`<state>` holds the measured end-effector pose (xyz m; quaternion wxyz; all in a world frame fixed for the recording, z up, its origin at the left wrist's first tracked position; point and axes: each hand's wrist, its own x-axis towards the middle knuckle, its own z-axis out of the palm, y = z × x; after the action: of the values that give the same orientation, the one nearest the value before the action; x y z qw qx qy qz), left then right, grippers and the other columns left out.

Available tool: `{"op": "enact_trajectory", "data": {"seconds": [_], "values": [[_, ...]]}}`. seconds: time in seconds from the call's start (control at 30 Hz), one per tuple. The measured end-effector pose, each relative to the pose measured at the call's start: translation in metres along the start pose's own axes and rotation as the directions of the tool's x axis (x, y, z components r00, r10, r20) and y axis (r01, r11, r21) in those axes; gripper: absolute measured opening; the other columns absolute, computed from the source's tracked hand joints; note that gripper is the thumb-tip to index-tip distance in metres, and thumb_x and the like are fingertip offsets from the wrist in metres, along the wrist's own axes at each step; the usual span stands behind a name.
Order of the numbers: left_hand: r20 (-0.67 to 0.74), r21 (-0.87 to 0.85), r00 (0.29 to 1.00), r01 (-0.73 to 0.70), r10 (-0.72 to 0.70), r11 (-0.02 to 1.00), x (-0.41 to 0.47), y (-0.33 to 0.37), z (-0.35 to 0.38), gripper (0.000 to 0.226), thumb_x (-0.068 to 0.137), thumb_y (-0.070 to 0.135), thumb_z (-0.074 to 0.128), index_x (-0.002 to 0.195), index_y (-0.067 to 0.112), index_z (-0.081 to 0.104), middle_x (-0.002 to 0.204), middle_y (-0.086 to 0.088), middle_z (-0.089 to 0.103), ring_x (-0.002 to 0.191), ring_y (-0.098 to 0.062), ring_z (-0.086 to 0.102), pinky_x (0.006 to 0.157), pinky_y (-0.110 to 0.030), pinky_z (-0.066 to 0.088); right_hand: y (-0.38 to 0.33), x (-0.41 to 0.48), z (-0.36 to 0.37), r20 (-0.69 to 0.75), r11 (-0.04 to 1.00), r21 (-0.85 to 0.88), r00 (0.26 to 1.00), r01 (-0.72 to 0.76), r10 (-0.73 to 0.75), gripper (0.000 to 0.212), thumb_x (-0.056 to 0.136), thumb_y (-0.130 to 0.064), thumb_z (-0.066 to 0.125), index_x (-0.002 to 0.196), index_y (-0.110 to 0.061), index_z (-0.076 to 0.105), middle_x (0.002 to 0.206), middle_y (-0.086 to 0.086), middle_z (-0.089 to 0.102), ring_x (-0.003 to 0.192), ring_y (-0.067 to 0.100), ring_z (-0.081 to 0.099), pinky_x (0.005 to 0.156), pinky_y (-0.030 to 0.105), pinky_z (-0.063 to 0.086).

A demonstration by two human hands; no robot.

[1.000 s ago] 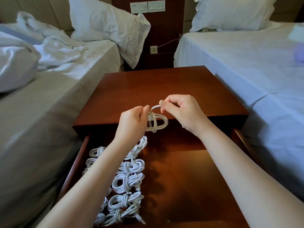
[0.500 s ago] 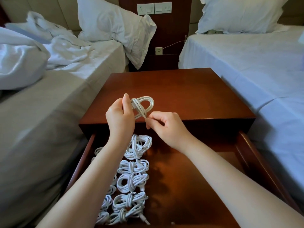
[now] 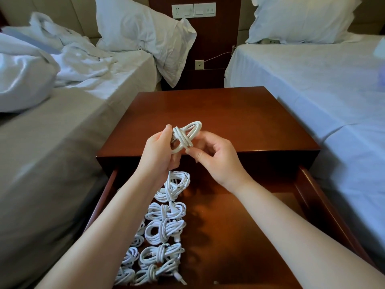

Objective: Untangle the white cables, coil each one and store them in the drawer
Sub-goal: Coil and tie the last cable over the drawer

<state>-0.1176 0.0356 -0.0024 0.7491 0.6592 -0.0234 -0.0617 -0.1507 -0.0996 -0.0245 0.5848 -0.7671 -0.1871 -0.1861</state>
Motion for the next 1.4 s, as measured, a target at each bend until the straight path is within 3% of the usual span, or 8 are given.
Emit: {"op": "enact_trajectory", "data": {"seconds": [0.23, 0.37, 0.47, 0.57, 0.77, 0.93, 1.13, 1.4], "values": [[-0.047, 0.171, 0.986, 0.167, -0.162, 0.971, 0.002, -0.001, -0.002, 0.046, 0.102, 0.042, 0.033, 0.075, 0.011, 0.056, 0.044, -0.003, 0.042, 0.034, -0.012, 0.031, 0.038, -0.019, 0.025, -0.004, 0.001, -0.001, -0.05, 0.999, 0.034, 0.998, -0.023, 0.025, 0.006, 0.089, -0.012, 0.068, 0.091, -0.01, 0.072, 0.067, -0.014, 0.062, 0.063, 0.001, 0.054, 0.065, 0.015, 0.044], [0.067, 0.558, 0.927, -0.342, 0.37, 0.756, -0.002, -0.006, -0.009, 0.029, 0.098, 0.042, 0.042, 0.112, 0.021, 0.057, 0.099, 0.008, 0.066, 0.08, -0.005, 0.062, 0.072, -0.026, 0.05, -0.002, 0.003, -0.009, -0.158, 0.992, 0.079, 0.981, -0.101, 0.113, 0.01, 0.091, -0.015, 0.065, 0.088, -0.008, 0.072, 0.061, -0.017, 0.06, 0.06, -0.001, 0.054, 0.064, 0.014, 0.043], [0.396, 0.623, 0.835, -0.55, 0.383, 0.556, -0.001, -0.017, -0.012, 0.052, 0.095, 0.036, 0.051, 0.142, 0.017, 0.04, 0.135, 0.007, 0.051, 0.115, -0.004, 0.054, 0.09, -0.018, 0.047, -0.002, 0.004, -0.014, -0.186, 0.977, 0.138, 0.964, -0.164, 0.188, 0.011, 0.093, -0.017, 0.062, 0.084, -0.014, 0.068, 0.056, -0.021, 0.059, 0.06, -0.004, 0.055, 0.063, 0.011, 0.044], [0.431, 0.605, 0.792, -0.609, 0.433, 0.512, 0.0, -0.023, -0.007, 0.042, 0.1, 0.028, 0.042, 0.138, 0.011, 0.045, 0.117, 0.0, 0.061, 0.101, -0.007, 0.062, 0.085, -0.023, 0.051, -0.004, 0.004, -0.012, -0.183, 0.959, 0.2, 0.953, -0.203, 0.24, 0.014, 0.094, -0.019, 0.06, 0.082, -0.013, 0.065, 0.054, -0.019, 0.058, 0.057, -0.003, 0.055, 0.062, 0.013, 0.046], [0.219, 0.414, 0.873, -0.488, 0.437, 0.768, -0.007, -0.022, 0.004, 0.038, 0.102, 0.029, 0.033, 0.107, 0.006, 0.063, 0.078, -0.016, 0.066, 0.061, -0.023, 0.063, 0.061, -0.035, 0.054, -0.008, 0.004, -0.007, -0.165, 0.947, 0.202, 0.945, -0.249, 0.283, 0.022, 0.095, -0.025, 0.059, 0.079, -0.011, 0.062, 0.059, -0.014, 0.061, 0.064, 0.002, 0.062, 0.06, 0.015, 0.047], [0.1, 0.459, 0.874, -0.465, 0.476, 0.757, -0.012, -0.018, 0.009, 0.044, 0.103, 0.025, 0.038, 0.078, -0.006, 0.057, 0.055, -0.013, 0.054, 0.039, -0.008, 0.051, 0.043, -0.018, 0.038, -0.015, 0.003, -0.003, -0.111, 0.912, 0.28, 0.934, -0.298, 0.339, 0.026, 0.096, -0.025, 0.058, 0.082, -0.003, 0.06, 0.058, -0.003, 0.057, 0.053, 0.004, 0.054, 0.049, 0.015, 0.043], [-0.072, 0.607, 0.818, -0.417, 0.57, 0.676, -0.007, -0.02, 0.006, 0.046, 0.1, 0.028, 0.044, 0.073, -0.007, 0.058, 0.045, -0.013, 0.054, 0.042, -0.019, 0.049, 0.048, -0.03, 0.041, -0.017, 0.002, -0.001, -0.038, 0.916, 0.229, 0.938, -0.328, 0.345, 0.033, 0.103, -0.021, 0.044, 0.096, 0.006, 0.062, 0.059, 0.0, 0.044, 0.049, 0.003, 0.039, 0.047, 0.014, 0.035], [-0.201, 0.606, 0.78, -0.376, 0.593, 0.701, -0.003, -0.014, -0.005, 0.045, 0.102, 0.027, 0.042, 0.065, 0.004, 0.054, 0.042, -0.009, 0.052, 0.035, -0.01, 0.05, 0.041, -0.016, 0.037, -0.018, 0.002, 0.002, 0.009, 0.932, 0.154, 0.943, -0.329, 0.332, 0.011, 0.099, -0.016, 0.051, 0.1, -0.008, 0.057, 0.065, -0.002, 0.067, 0.064, 0.006, 0.064, 0.062, 0.013, 0.05]]}}
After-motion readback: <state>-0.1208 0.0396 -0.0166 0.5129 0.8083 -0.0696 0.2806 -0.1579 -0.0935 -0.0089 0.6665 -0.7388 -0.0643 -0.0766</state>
